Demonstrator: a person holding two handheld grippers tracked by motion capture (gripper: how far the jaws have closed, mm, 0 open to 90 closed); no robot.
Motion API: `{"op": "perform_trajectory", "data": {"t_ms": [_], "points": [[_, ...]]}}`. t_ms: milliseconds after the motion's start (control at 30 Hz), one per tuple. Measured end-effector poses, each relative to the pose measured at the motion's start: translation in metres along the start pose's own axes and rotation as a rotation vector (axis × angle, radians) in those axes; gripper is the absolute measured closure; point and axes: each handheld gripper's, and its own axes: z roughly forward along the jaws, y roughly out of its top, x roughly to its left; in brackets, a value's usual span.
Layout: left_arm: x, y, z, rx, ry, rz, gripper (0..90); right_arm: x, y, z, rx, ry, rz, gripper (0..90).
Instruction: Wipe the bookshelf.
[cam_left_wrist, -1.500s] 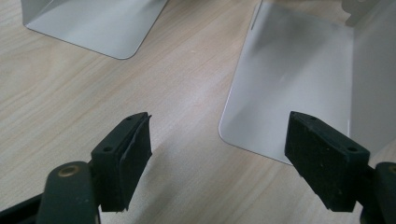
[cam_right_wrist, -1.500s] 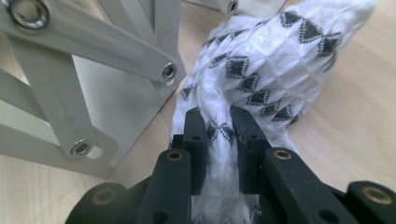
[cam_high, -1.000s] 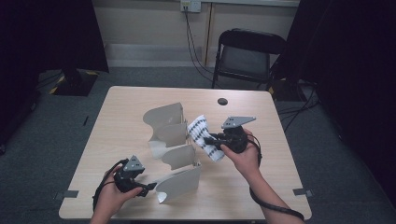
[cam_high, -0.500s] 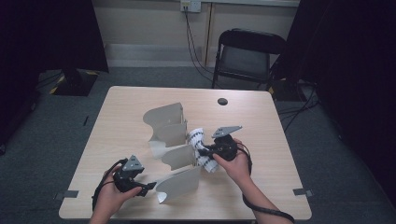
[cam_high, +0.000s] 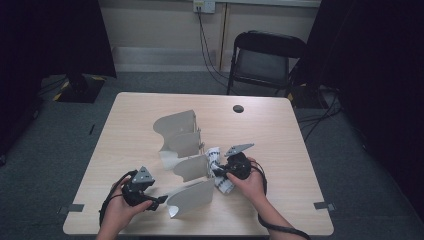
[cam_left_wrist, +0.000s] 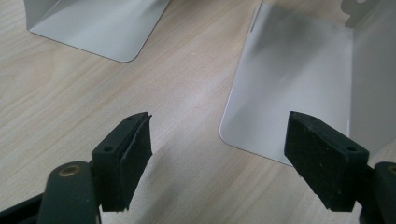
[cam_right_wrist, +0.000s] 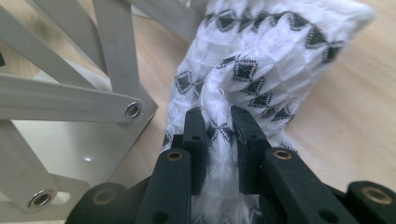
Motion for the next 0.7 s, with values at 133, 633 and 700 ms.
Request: {"op": "perform_trajectory", "data": {"t_ms": [133,633,700], "points": [[0.000,0.000,0.000,0.002,0.004,0.000,23.0,-0.004,0.010,-0.019,-0.027,-0.036,-0.005,78.0],[-0.002,0.004,0.001,-0.008,-0.004,0.009,23.0,-0.008,0.090,-0.060,-0.220,-0.074,-0.055,78.0],[-0.001,0.003,0.002,-0.005,-0.006,0.008,23.0,-0.008,0.092,-0.051,-0.204,-0.062,-0.057,78.0]]}}
